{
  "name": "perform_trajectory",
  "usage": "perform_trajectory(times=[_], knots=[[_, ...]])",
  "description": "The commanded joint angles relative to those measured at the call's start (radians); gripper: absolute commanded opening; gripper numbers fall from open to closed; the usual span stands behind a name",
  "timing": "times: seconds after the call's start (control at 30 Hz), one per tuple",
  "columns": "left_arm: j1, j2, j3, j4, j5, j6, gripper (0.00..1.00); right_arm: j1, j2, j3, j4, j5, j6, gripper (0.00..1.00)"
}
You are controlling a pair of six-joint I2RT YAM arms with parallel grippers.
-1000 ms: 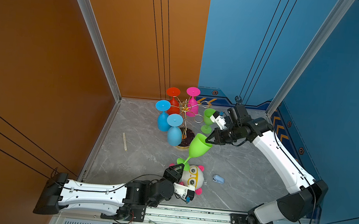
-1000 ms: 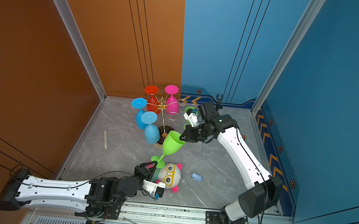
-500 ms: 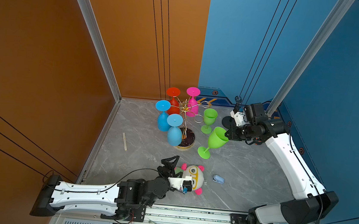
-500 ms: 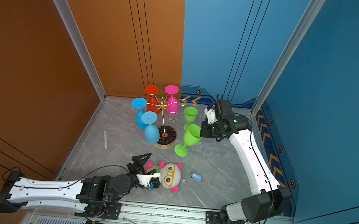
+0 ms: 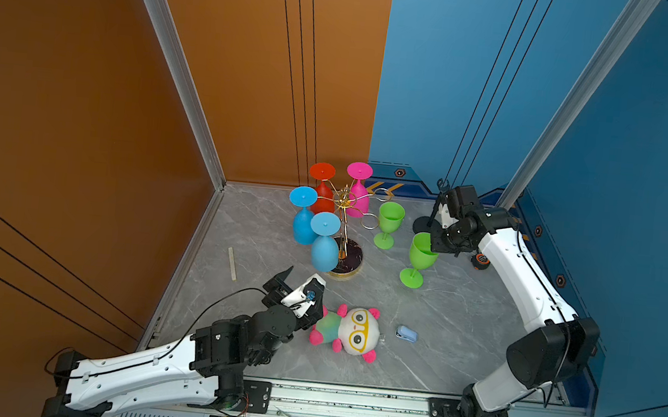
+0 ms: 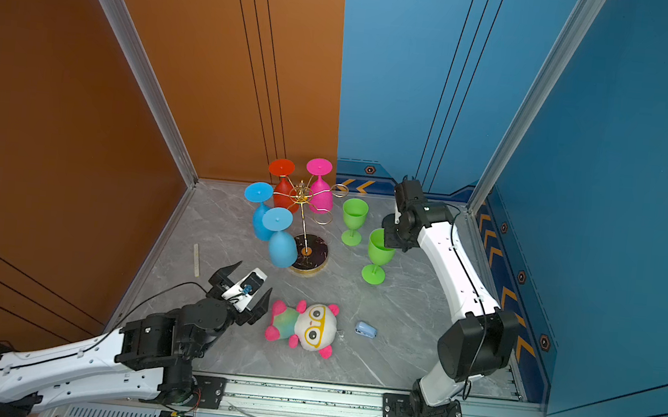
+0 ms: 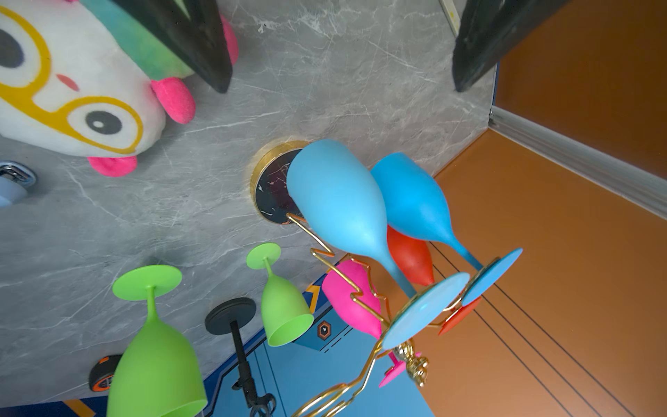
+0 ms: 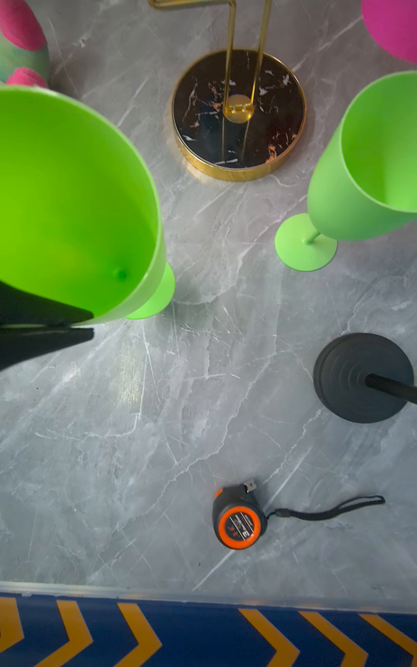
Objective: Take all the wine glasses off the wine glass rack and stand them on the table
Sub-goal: 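Lower the green glass upright beside the other green glass with the right gripper, then open the right gripper and lift it off the standing green glass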
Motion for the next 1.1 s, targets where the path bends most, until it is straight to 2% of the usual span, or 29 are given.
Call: perform_trajectory(times=[0.0, 0.23, 0.73, 1.07], knots=[[0.041, -0.03, 0.021, -0.09, 0.057, -0.122, 0.96, -0.006, 0.051, 0.064, 0.049, 0.085, -0.019, 0.0], [0.104, -0.089, 0.025, -0.137, 0.095, -0.165, 1.0, -0.015, 0.197, 0.183, 0.077, 0.124, -0.017, 0.0], [0.111, -0.052, 0.033, -0.159, 0.085, -0.173, 0.98, -0.041, 0.376, 0.364, 0.092, 0.111, -0.001, 0.0], [0.114, -0.061, 0.037, -0.174, 0.08, -0.175, 0.98, -0.054, 0.454, 0.41, 0.097, 0.09, 0.007, 0.0]])
